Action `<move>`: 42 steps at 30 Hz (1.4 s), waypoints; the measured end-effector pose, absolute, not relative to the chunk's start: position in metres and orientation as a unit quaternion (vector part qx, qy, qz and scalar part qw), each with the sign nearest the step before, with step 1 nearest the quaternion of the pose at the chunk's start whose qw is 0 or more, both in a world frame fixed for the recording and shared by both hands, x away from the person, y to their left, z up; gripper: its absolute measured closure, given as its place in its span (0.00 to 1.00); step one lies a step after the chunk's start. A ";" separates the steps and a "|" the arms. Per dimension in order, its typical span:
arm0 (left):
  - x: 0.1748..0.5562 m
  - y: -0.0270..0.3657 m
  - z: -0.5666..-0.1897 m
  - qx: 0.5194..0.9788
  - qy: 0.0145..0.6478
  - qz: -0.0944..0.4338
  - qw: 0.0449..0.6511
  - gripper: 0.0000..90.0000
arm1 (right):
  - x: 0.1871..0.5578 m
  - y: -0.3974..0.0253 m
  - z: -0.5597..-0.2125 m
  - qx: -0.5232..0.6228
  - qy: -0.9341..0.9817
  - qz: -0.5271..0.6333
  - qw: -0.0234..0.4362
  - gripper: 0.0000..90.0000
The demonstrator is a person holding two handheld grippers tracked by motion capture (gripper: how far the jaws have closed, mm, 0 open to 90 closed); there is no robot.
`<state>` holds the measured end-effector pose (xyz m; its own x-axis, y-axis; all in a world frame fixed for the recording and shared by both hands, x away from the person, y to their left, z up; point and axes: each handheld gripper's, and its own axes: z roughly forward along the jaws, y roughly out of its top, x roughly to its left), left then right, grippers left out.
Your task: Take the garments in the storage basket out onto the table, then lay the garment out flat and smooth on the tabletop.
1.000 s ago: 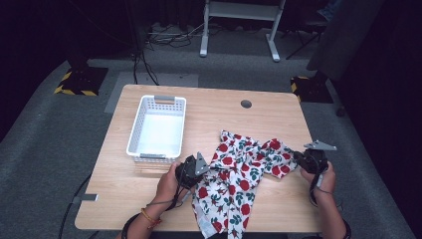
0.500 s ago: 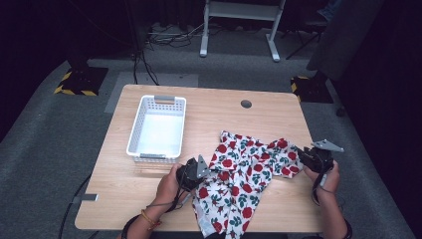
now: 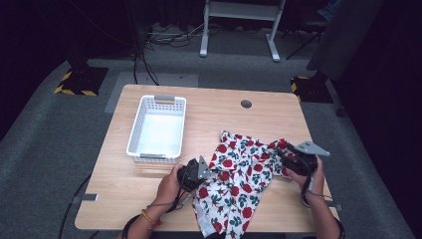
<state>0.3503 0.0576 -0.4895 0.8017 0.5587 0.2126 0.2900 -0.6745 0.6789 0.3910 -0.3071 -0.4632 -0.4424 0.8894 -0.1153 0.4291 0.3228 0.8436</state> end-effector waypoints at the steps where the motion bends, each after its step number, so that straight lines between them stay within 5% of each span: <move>1: 0.350 0.058 -0.489 0.891 0.239 0.205 0.327 0.98 | 0.393 -0.301 -0.467 0.425 0.769 0.378 0.290 0.59; 20: 0.348 0.060 -0.491 0.895 0.237 0.211 0.313 0.98 | 0.412 -0.310 -0.499 0.466 0.796 0.310 0.232 0.79; 29: 0.351 0.069 -0.486 0.887 0.249 0.216 0.322 0.98 | 0.421 -0.330 -0.501 0.512 0.760 0.299 0.265 0.86; 34: 0.351 0.071 -0.485 0.885 0.256 0.219 0.322 0.95 | 0.422 -0.334 -0.502 0.514 0.758 0.294 0.274 0.84; 42: 0.346 0.066 -0.481 0.881 0.256 0.219 0.332 0.72 | 0.414 -0.332 -0.491 0.503 0.750 0.307 0.302 0.64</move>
